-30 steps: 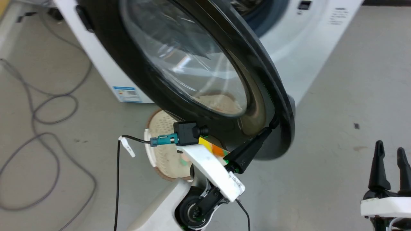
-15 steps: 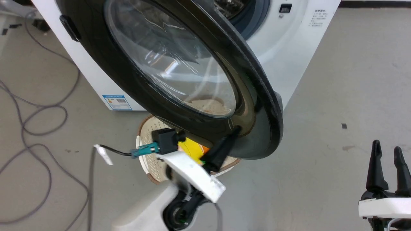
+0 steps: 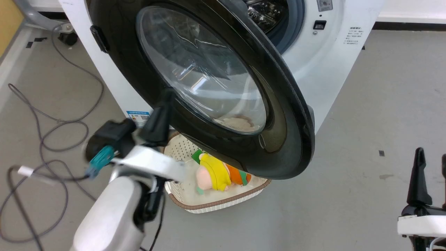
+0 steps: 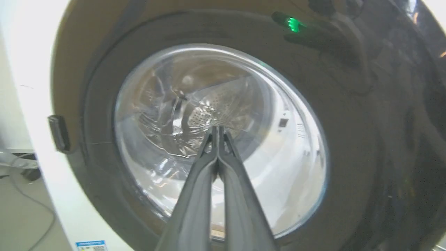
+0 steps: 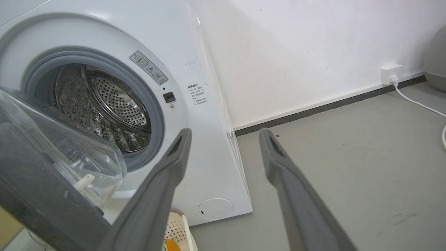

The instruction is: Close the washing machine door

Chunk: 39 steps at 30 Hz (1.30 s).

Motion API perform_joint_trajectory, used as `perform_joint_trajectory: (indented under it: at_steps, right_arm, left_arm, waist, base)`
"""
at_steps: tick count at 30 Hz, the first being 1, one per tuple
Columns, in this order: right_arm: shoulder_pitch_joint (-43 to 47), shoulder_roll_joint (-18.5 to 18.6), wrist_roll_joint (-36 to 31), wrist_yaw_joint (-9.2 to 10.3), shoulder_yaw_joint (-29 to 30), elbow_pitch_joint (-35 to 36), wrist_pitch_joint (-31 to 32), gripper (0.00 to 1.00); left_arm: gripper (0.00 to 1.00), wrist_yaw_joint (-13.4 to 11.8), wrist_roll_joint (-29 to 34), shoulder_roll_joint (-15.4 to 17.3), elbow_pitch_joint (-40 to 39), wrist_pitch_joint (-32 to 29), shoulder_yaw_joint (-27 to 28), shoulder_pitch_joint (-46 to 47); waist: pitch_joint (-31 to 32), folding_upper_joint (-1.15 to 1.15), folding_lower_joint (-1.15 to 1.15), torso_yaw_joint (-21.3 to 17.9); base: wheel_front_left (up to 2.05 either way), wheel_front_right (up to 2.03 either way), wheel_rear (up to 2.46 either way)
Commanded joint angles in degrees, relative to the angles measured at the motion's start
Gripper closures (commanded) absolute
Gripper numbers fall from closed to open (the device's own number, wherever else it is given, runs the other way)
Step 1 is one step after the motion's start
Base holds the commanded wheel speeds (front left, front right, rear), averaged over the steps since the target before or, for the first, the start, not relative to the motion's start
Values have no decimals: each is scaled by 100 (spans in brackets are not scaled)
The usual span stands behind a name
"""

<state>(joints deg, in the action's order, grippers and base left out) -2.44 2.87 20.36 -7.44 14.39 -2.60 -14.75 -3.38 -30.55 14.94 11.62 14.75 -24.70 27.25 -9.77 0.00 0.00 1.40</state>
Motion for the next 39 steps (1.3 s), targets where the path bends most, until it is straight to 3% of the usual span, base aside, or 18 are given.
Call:
perform_joint_trajectory:
  at_steps: [1,2,8,14,15,16,17,18,26,32,39]
  right_arm:
    - [57,0,-61,-5,20,71,-25,0]
    - [55,0,-94,-5,42,115,-25,0]
    - [9,0,-320,-5,76,414,-25,0]
    - [-150,0,-497,-5,9,869,-25,0]
    - [-185,0,-563,-5,-41,978,-25,13]
    - [-225,0,-632,-5,-90,1093,-25,59]
    - [-268,0,-677,-5,-145,1205,-25,76]
    - [-308,0,-705,-5,-218,1307,-25,100]
    - [-618,20,-875,-5,-1204,2080,-25,100]
    - [-666,536,-903,-5,-2390,2133,-25,100]
    - [-608,1270,-1116,-5,-3624,1372,-25,100]
  left_arm:
    - [47,-125,201,-43,-104,24,176,-193]
    - [0,-235,440,-33,-191,24,326,-299]
    - [0,-838,1390,-130,-688,24,1093,-1037]
    - [0,-884,1780,-237,-920,24,1554,-1760]
    - [0,-853,1812,-260,-933,24,1599,-1859]
    - [0,-814,1823,-291,-940,24,1648,-1946]
    - [0,-747,1800,-337,-952,24,1702,-2014]
    - [0,-687,1792,-375,-957,24,1757,-2079]
    - [0,-425,2000,-644,-928,25,2105,-2355]
    - [0,-323,2275,-739,-914,25,2245,-2406]
    - [0,-244,2474,-891,-917,25,2318,-2419]
  waist:
    - [25,0,0,23]
    - [43,0,0,38]
    - [172,0,0,107]
    - [291,0,0,191]
    - [308,0,0,209]
    - [322,0,0,228]
    - [336,0,0,247]
    - [351,0,0,264]
    - [431,0,0,377]
    - [435,0,0,395]
    - [306,0,0,415]
  base:
    - [0,0,0]
    - [0,0,0]
    - [0,0,0]
    - [0,0,0]
    - [0,0,0]
    - [0,0,0]
    - [0,0,0]
    - [0,0,0]
    - [0,0,0]
    - [0,0,0]
    - [0,0,0]
